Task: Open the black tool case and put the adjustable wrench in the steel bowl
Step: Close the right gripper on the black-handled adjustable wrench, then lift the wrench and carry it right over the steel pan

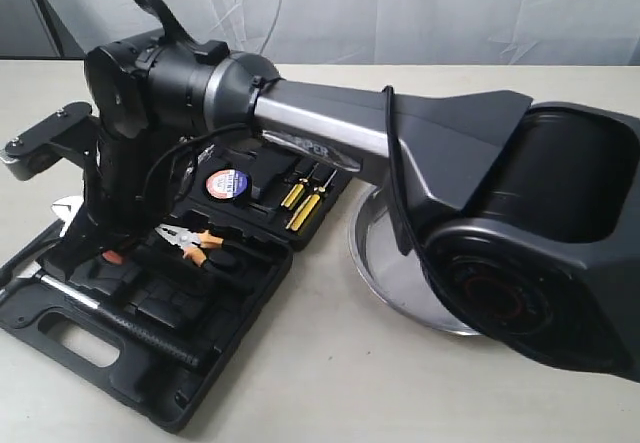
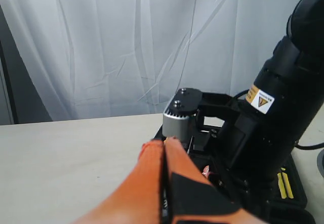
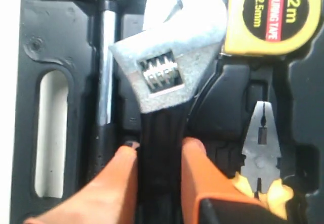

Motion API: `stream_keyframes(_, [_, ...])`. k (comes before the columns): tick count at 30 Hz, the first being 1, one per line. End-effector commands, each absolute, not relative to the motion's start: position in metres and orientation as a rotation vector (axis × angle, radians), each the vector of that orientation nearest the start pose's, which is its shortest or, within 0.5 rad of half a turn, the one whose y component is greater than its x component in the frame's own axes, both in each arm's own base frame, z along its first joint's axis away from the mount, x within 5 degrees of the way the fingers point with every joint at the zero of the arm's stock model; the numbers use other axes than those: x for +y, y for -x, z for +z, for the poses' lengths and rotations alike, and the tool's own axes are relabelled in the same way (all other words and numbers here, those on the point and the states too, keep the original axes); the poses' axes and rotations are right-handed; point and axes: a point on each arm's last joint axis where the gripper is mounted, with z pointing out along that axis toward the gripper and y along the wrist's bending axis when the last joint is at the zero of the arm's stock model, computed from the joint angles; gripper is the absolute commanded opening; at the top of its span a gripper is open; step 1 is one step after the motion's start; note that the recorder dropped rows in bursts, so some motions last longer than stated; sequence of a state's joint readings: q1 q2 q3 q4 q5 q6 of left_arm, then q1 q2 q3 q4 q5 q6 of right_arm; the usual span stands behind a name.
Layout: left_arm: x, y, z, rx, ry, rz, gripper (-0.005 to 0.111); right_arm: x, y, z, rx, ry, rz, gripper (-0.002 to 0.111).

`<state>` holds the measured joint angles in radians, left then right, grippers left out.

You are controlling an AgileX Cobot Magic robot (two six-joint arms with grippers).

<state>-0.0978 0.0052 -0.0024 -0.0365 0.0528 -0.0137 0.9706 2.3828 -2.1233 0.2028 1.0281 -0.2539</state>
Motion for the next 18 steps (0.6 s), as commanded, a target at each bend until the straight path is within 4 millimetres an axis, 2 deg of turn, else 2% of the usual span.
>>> stream_keyframes(1, [-0.006,-0.056,0.209,1.535,-0.038,-0.126,0.000,0.429,-0.278,0.202,2.352,1.552,0.426,0.000])
stream_keyframes(3, [-0.006,-0.056,0.209,1.535,-0.038,-0.126,0.000,0.422,-0.280,0.208,2.368,1.558,0.351,0.000])
stream_keyframes(6, [-0.006,-0.056,0.209,1.535,-0.038,-0.126,0.000,0.407,-0.291,0.222,2.421,1.458,0.232,0.000])
stream_keyframes(11, [-0.006,-0.056,0.209,1.535,-0.038,-0.126,0.000,0.362,-0.322,0.253,2.488,1.245,0.210,0.000])
stream_keyframes(14, [-0.006,-0.056,0.209,1.535,-0.038,-0.126,0.000,0.328,-0.337,0.258,2.548,1.117,0.187,0.000])
stream_keyframes(18, [-0.006,-0.056,0.209,1.535,-0.038,-0.126,0.000,0.279,-0.346,0.245,2.625,0.937,0.109,0.000])
